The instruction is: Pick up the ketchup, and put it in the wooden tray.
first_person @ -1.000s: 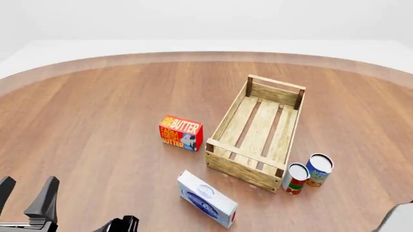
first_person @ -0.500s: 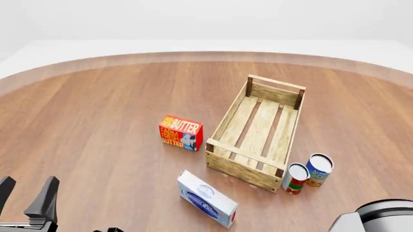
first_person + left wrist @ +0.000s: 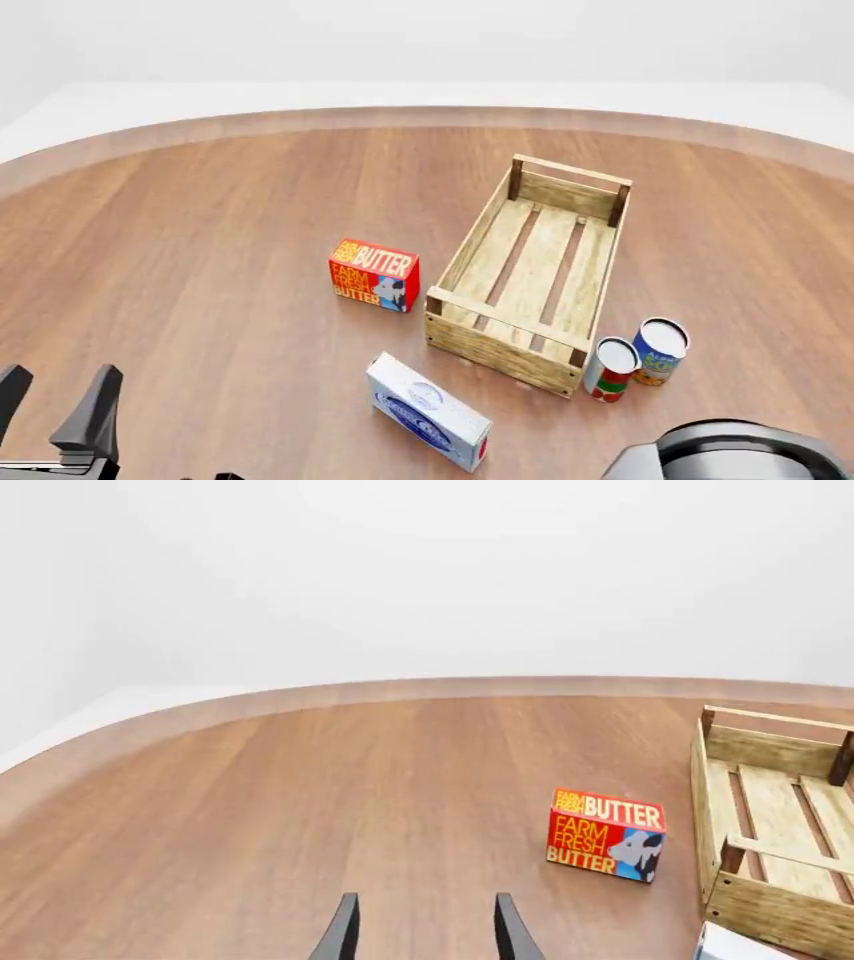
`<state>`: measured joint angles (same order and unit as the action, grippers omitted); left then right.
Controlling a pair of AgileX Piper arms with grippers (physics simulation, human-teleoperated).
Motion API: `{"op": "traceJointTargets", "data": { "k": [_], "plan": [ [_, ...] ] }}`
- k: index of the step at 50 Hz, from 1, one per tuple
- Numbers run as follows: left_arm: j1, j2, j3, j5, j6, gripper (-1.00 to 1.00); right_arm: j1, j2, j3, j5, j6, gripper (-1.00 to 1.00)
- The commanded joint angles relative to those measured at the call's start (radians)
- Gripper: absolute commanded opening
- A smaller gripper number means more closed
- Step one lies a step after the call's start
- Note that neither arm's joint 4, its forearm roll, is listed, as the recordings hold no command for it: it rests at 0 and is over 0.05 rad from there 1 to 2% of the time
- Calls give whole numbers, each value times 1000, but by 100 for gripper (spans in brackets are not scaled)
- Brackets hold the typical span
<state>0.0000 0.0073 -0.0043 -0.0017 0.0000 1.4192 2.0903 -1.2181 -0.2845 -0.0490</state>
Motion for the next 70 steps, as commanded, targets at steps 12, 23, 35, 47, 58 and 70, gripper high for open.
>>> {"op": "traceJointTargets", "data": {
  "k": [12, 23, 35, 47, 58, 70],
  "plan": [
    [0, 0, 0, 0, 0, 100, -6, 78, -71, 30, -9, 100],
    [0, 0, 0, 0, 0, 100, -23, 108, -110, 49, -23, 100],
    [0, 0, 0, 0, 0, 100, -19, 63, -48, 21, -36, -100],
    [0, 0, 0, 0, 0, 100, -34, -41, 76, -40, -15, -100],
    [0, 0, 0, 0, 0, 100, -178, -91, 217, -113, 16, -100],
    [0, 0, 0, 0, 0, 100, -219, -113, 254, -125, 15, -100]
  ]
}}
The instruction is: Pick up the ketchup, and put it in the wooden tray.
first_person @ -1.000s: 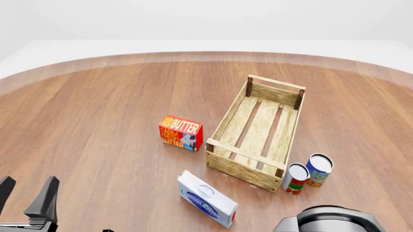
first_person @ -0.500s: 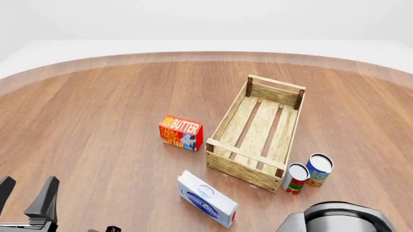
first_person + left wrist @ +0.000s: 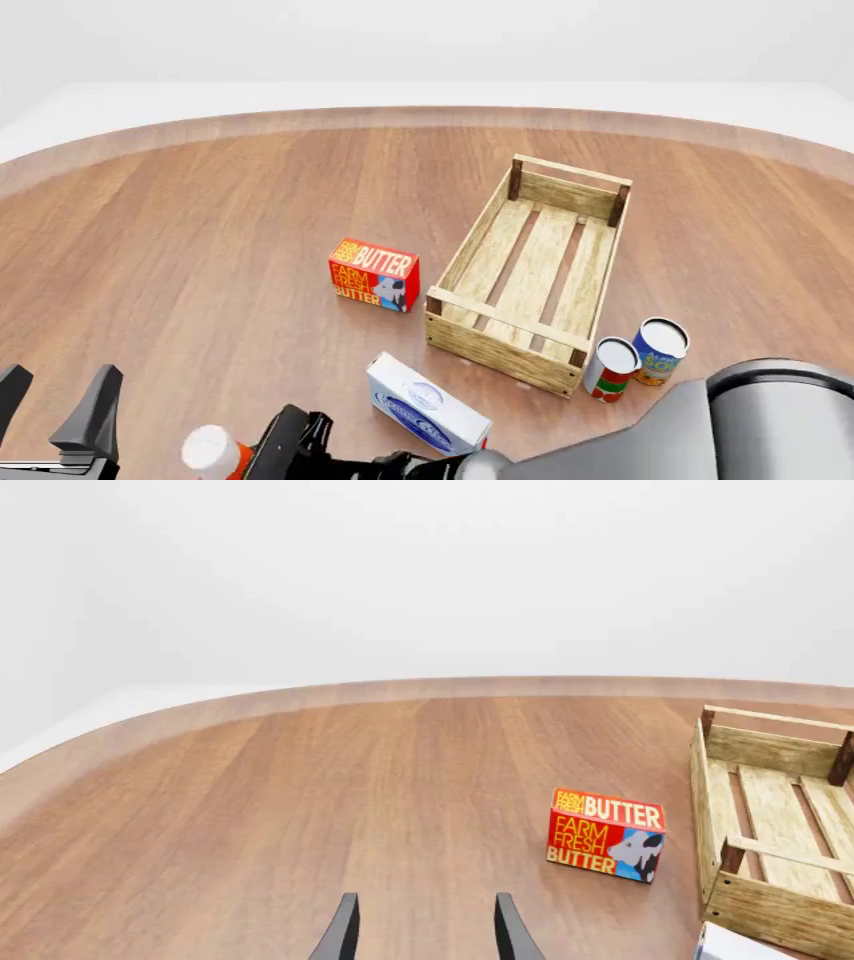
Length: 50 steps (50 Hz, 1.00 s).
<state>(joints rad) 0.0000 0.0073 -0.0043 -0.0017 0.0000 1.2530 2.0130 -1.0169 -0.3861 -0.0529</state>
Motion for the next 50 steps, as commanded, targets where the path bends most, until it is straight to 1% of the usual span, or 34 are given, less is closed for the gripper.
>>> {"op": "traceJointTargets", "data": {
  "k": [1, 8, 10, 12, 16, 17, 22, 24, 25, 26, 27, 28, 32, 37, 39, 43, 47, 48, 50],
  "plan": [
    [0, 0, 0, 0, 0, 100, -62, -42, 57, -20, 17, -100],
    [0, 0, 0, 0, 0, 100, -99, -118, 77, 11, 27, -100],
    [0, 0, 0, 0, 0, 100, -123, -158, 66, 53, 28, -100],
    [0, 0, 0, 0, 0, 100, -133, -190, 56, 84, 31, -100],
    [0, 0, 0, 0, 0, 100, -152, -252, 10, 178, 43, -100],
    [0, 0, 0, 0, 0, 100, -152, -252, 9, 179, 43, -100],
    [0, 0, 0, 0, 0, 100, -165, -305, -48, 276, 65, -100],
    [0, 0, 0, 0, 0, 100, -170, -311, -69, 309, 72, -100],
    [0, 0, 0, 0, 0, 100, -170, -311, -70, 310, 72, -100],
    [0, 0, 0, 0, 0, 100, -180, -319, -93, 348, 83, -100],
    [0, 0, 0, 0, 0, 100, -180, -319, -93, 349, 83, -100],
    [0, 0, 0, 0, 0, 100, -185, -325, -106, 371, 90, -100],
    [0, 0, 0, 0, 0, 100, -211, -337, -151, 450, 87, -100],
    [0, 0, 0, 0, 0, 100, -284, -359, -196, 523, 87, -100],
    [0, 0, 0, 0, 0, 100, -297, -365, -201, 532, 86, -100],
    [0, 0, 0, 0, 0, 100, -362, -391, -207, 556, 99, -100],
    [0, 0, 0, 0, 0, 100, -410, -410, -200, 557, 110, -100],
    [0, 0, 0, 0, 0, 100, -433, -411, -201, 561, 109, -100],
    [0, 0, 0, 0, 0, 100, -440, -416, -198, 560, 107, -100]
  ]
}}
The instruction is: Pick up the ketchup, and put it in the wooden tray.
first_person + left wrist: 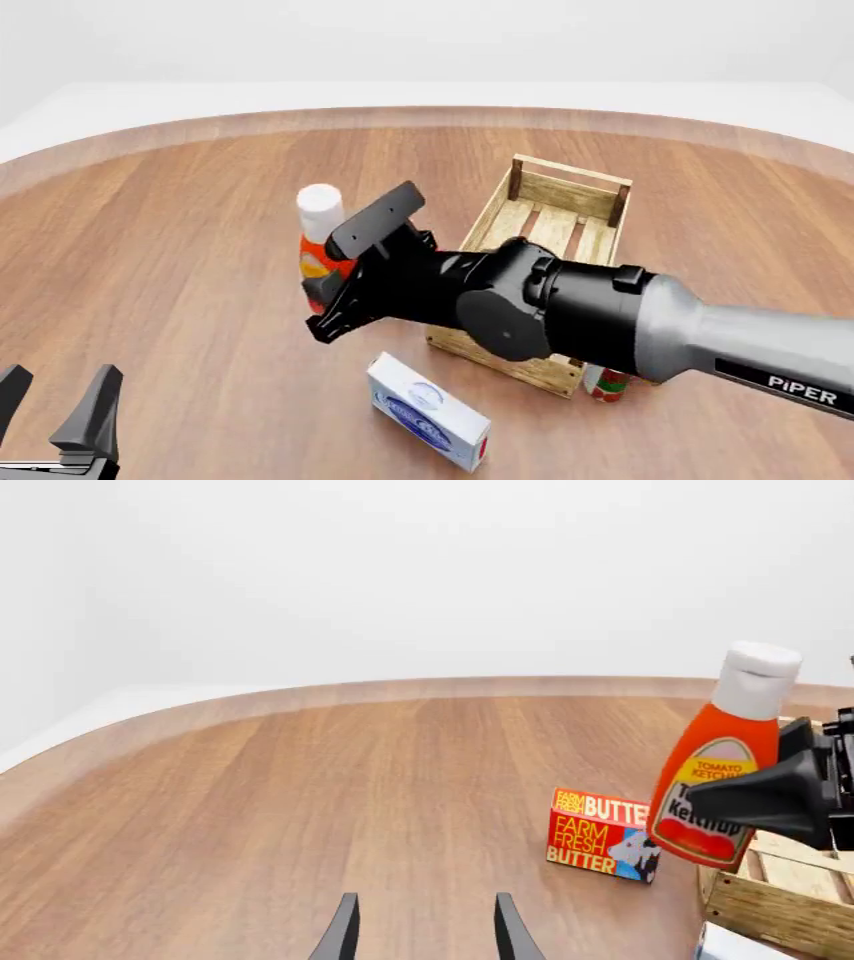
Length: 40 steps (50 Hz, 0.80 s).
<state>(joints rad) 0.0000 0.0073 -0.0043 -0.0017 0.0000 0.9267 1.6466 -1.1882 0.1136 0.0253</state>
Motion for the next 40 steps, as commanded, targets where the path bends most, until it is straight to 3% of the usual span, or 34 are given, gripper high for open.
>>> {"op": "traceJointTargets", "data": {
  "k": [1, 21, 26, 40],
  "plan": [
    [0, 0, 0, 0, 0, 100, -127, -53, -26, 61, 32, -100],
    [0, 0, 0, 0, 0, 100, -429, -12, 7, 42, 33, -100],
    [0, 0, 0, 0, 0, 100, -528, 17, 13, 37, 7, -100],
    [0, 0, 0, 0, 0, 100, -631, 94, 39, -29, -6, -100]
  ]
}}
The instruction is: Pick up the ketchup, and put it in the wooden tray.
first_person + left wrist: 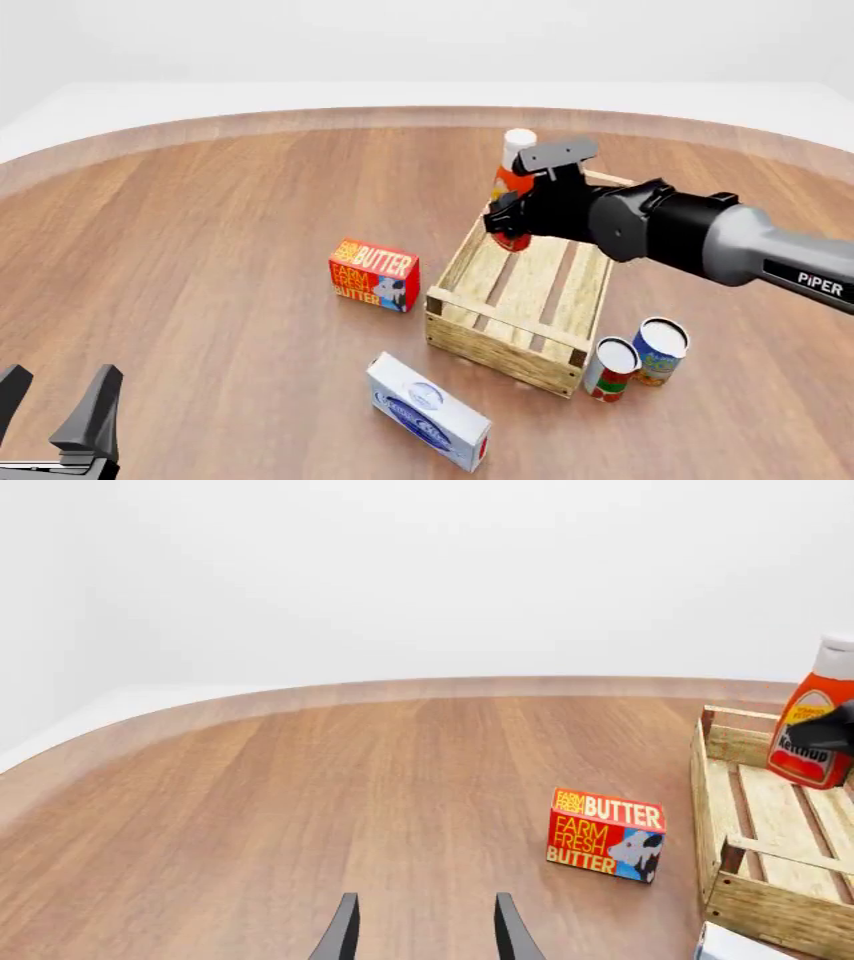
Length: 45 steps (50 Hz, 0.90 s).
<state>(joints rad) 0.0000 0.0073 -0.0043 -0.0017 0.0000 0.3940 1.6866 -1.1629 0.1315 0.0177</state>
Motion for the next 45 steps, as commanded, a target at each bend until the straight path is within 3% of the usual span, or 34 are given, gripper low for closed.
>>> {"op": "traceJointTargets", "data": {
  "k": [1, 17, 20, 22, 45],
  "plan": [
    [0, 0, 0, 0, 0, 100, -102, 60, 16, -56, 3, -100],
    [0, 0, 0, 0, 0, 100, -158, 188, -6, -185, -3, -100],
    [0, 0, 0, 0, 0, 100, -199, 182, 18, -243, -45, -100],
    [0, 0, 0, 0, 0, 100, -202, 189, 26, -271, -16, -100],
    [0, 0, 0, 0, 0, 100, -208, 354, -103, -291, -20, -100]
  ]
}}
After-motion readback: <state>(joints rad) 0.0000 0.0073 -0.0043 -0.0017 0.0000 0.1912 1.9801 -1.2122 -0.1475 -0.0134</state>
